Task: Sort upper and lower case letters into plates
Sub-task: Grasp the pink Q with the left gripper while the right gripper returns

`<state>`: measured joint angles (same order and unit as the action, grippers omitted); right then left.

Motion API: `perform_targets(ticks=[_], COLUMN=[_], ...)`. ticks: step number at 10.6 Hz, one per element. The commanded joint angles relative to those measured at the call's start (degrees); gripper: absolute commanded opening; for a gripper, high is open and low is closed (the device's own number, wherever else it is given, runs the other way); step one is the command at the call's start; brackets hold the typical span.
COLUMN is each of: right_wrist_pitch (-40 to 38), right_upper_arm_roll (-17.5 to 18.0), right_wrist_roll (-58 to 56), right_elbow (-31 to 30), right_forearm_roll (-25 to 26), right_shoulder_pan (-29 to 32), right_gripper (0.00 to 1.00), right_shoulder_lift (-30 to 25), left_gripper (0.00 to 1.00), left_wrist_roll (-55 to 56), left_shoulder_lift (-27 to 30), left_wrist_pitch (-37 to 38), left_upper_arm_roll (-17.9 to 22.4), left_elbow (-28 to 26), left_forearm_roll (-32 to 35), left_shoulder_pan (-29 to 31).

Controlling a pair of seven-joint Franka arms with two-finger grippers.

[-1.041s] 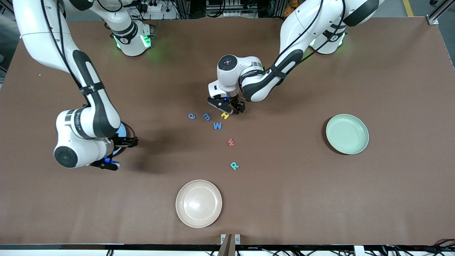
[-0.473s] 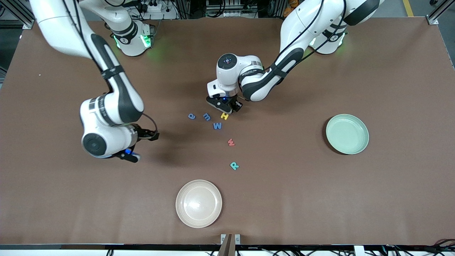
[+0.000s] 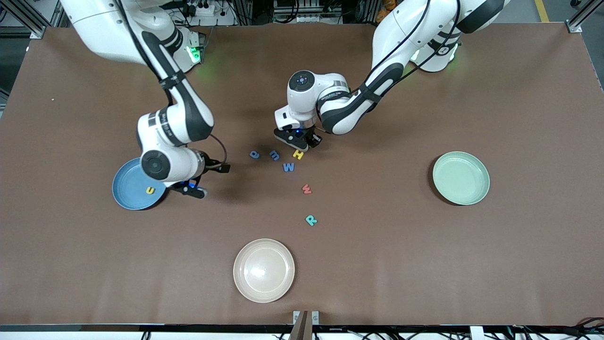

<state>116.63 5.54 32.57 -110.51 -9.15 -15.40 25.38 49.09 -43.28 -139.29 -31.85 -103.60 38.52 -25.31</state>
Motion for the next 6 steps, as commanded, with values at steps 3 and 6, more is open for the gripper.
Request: perform_targets(ticks=[3, 6], right_wrist_pitch=[7.45, 12.64], right_upper_arm_roll=[-0.45, -0.53], right_wrist_roll=[0.31, -2.59], right_elbow=[-6.65, -7.44], right_forearm_roll=[-1.49, -0.96], right_shoulder_pan=[-4.79, -9.27], right_gripper=[1.0, 1.0], right_shoulder_lift=[-4.28, -4.46], left_gripper=[0.0, 0.0], left_wrist_roll=[1.63, 1.01], left_shoulder_lift=[2.23, 3.99], left_wrist_pitch=[4.09, 14.45], left_upper_arm_roll=[-1.63, -10.14], left_elbow=[-0.11, 0.5], left_forearm_roll=[0.07, -2.57], left_shoulder_pan=[3.85, 14.55])
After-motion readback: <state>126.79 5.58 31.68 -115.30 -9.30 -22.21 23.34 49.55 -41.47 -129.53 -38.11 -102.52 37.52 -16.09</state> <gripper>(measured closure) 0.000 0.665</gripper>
